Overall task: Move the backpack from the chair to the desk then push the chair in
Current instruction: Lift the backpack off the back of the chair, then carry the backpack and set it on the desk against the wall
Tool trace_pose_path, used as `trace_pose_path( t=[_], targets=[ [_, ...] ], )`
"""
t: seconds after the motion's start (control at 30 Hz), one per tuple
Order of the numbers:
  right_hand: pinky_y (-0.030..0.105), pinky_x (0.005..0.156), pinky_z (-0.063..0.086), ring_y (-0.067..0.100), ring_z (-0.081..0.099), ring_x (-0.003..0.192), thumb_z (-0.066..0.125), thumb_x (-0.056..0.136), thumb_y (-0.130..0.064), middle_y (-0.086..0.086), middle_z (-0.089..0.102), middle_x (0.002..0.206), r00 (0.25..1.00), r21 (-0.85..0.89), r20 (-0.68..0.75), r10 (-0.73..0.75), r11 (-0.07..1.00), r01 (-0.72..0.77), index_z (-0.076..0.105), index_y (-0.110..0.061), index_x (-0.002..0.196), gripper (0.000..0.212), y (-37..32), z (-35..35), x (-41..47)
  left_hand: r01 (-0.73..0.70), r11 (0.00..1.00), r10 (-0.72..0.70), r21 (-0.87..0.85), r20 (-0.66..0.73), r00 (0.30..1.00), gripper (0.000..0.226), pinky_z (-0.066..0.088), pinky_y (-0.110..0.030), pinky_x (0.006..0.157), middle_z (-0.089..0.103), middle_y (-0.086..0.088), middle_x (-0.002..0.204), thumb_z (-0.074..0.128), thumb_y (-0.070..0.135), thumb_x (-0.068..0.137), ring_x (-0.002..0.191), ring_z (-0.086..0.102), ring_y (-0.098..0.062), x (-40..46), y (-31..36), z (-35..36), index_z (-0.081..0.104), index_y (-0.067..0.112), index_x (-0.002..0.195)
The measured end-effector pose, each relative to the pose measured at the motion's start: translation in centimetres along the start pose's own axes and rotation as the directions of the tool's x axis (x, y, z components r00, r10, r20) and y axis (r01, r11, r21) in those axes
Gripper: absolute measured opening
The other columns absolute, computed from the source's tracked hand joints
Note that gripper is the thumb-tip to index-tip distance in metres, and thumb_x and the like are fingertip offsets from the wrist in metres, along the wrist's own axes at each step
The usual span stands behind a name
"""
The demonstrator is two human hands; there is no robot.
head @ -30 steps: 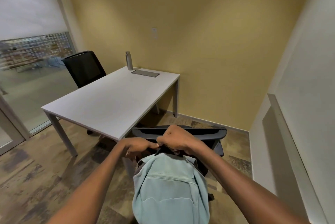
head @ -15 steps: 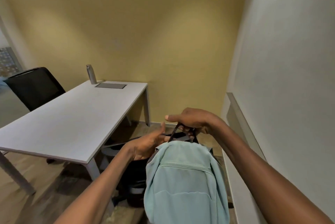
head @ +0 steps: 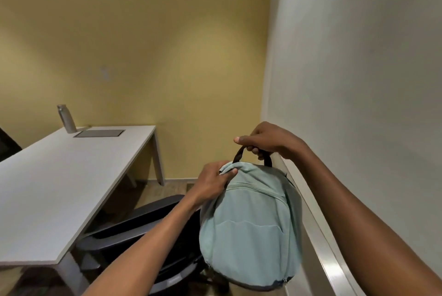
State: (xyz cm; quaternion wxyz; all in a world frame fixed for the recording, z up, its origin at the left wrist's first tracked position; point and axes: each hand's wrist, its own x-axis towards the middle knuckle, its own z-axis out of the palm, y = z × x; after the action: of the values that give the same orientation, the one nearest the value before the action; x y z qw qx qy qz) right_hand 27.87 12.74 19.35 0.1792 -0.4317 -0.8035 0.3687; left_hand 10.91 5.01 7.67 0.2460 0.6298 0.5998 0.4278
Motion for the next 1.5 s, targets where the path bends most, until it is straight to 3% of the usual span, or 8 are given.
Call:
trace_pose_path(
  t=[0.1,0.23,0.37,0.5,0.63,0.8,1.17,1.5],
  targets=[
    [0.041,0.089,0.052,0.021,0.066,0.095,0.077,0.076,-0.059,0.003,0.071,0.103,0.996,-0.117,-0.067,-0.055,0.992,0.047,0.069,-0.012,0.103,0.055,3.4,-3.0,0.8,-0.011,1.0,0.011,0.009,-0.038,0.999,0.016,0.037,-0.031,0.061,0.07,-0.014,0.083,0.059,0.024,0.097,0.067,0.052,-0.011,3.1,0.5,1.9,0.07,0.016,0.09],
    [0.043,0.109,0.041,0.018,0.048,0.127,0.087,0.065,-0.054,-0.006,0.052,0.136,0.983,-0.286,0.144,0.117,0.956,-0.072,0.052,-0.024,0.138,0.086,8.4,-6.6,1.8,0.026,0.999,-0.028,-0.042,-0.052,0.998,0.017,0.038,-0.032,0.063,0.068,-0.008,0.076,0.059,0.026,0.096,0.065,0.052,-0.012,7.0,0.6,3.8,0.072,0.018,0.088],
    [0.041,0.101,0.051,0.015,0.064,0.112,0.095,0.056,-0.047,-0.01,0.069,0.12,0.955,-0.313,0.251,0.158,0.947,-0.074,0.066,-0.029,0.119,0.072,12.4,-7.6,3.6,0.041,0.992,-0.045,-0.123,-0.035,0.998,0.018,0.04,-0.029,0.062,0.068,-0.001,0.074,0.057,0.028,0.097,0.064,0.053,-0.008,11.0,1.2,4.5,0.074,0.022,0.092],
    [0.036,0.072,0.057,0.02,0.07,0.081,0.092,0.06,-0.028,0.001,0.074,0.089,0.996,-0.323,0.05,0.072,0.945,-0.051,0.071,-0.02,0.087,0.035,14.0,-8.2,6.2,0.03,0.982,-0.031,-0.185,-0.003,1.0,0.019,0.033,-0.032,0.061,0.054,0.007,0.065,0.058,0.028,0.098,0.059,0.042,-0.01,14.7,1.4,4.7,0.073,0.019,0.094],
    [0.043,0.064,0.054,0.027,0.068,0.075,0.083,0.062,-0.015,0.011,0.07,0.082,0.998,-0.342,-0.069,-0.01,0.939,-0.014,0.069,-0.01,0.076,0.021,14.4,-9.4,9.7,0.001,0.976,0.003,-0.217,0.017,1.0,0.022,0.028,-0.032,0.06,0.046,0.005,0.065,0.059,0.025,0.099,0.058,0.035,-0.011,18.1,1.2,3.9,0.07,0.023,0.08],
    [0.033,0.054,0.039,0.022,0.053,0.059,0.078,0.065,-0.01,0.004,0.056,0.065,0.991,-0.367,-0.1,-0.092,0.929,0.049,0.061,-0.004,0.068,0.018,14.1,-10.5,14.8,-0.004,0.974,0.021,-0.225,0.074,0.997,0.02,0.034,-0.034,0.064,0.052,-0.003,0.074,0.058,0.023,0.1,0.068,0.043,-0.015,23.5,-0.2,1.9,0.068,0.019,0.083],
    [0.032,0.05,0.028,0.019,0.037,0.052,0.074,0.065,-0.007,0.005,0.043,0.057,0.971,-0.408,-0.127,-0.202,0.903,0.134,0.05,-0.001,0.06,0.025,13.2,-11.2,27.7,0.007,0.976,0.018,-0.217,0.113,0.993,0.026,0.045,-0.018,0.061,0.067,0.013,0.07,0.059,0.02,0.099,0.065,0.057,-0.002,35.0,-4.6,-3.2,0.07,0.026,0.077],
    [0.033,0.049,0.022,0.022,0.031,0.051,0.067,0.064,-0.007,0.004,0.035,0.053,0.944,-0.425,-0.087,-0.32,0.868,0.255,0.035,-0.011,0.055,0.033,12.2,-11.2,41.0,0.058,0.989,-0.08,-0.133,-0.17,0.982,0.014,0.05,-0.029,0.076,0.076,0.005,0.092,0.061,0.026,0.098,0.081,0.064,-0.006,43.8,-9.8,-6.0,0.074,0.03,0.098]
  ],
)
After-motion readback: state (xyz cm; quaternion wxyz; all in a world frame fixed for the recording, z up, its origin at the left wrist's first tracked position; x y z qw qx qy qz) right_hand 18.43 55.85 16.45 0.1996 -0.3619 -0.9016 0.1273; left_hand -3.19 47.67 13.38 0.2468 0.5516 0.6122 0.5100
